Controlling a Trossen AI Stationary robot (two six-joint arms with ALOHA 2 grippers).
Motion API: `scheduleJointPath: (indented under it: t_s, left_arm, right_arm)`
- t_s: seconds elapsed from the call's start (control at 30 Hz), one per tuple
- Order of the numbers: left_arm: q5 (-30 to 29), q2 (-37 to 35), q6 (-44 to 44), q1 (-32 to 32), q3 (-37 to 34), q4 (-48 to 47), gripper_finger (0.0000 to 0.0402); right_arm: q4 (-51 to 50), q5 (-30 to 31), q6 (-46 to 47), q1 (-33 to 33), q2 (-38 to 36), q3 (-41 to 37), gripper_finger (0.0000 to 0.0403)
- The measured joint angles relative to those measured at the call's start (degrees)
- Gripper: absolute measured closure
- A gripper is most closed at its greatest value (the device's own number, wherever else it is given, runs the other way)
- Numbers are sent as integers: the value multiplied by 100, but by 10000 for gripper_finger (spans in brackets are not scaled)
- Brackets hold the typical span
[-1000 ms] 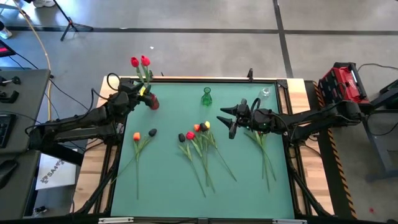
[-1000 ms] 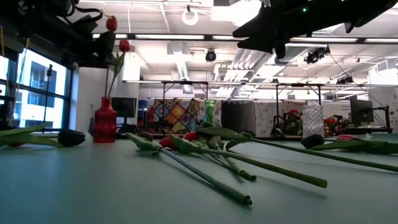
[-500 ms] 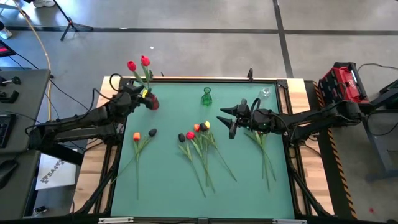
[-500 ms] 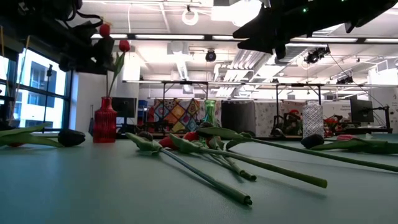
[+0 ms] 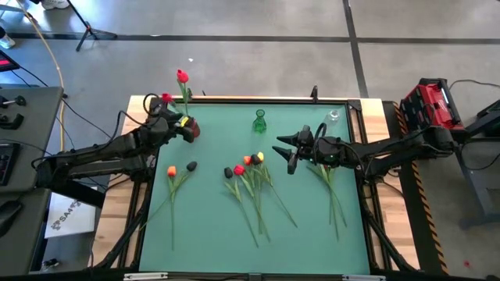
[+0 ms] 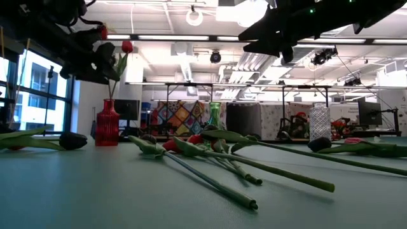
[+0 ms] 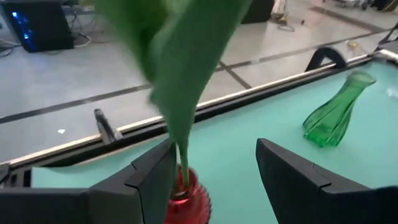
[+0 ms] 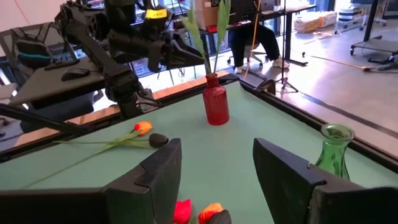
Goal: Sort flowers into vase by color
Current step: Put the red tulip into the red vase
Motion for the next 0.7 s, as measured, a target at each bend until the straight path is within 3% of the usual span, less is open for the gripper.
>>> scheduleJointPath:
  t_s: [0.23, 0.7]
  left_arm:
    - [28, 2, -95, 0, 72, -507, 190]
    - [-158, -1, -134, 0, 917, -1527, 190]
  right_arm:
    - [-163, 0, 253, -4, 0, 0, 215]
    - [-245, 0, 284, -4, 0, 0, 215]
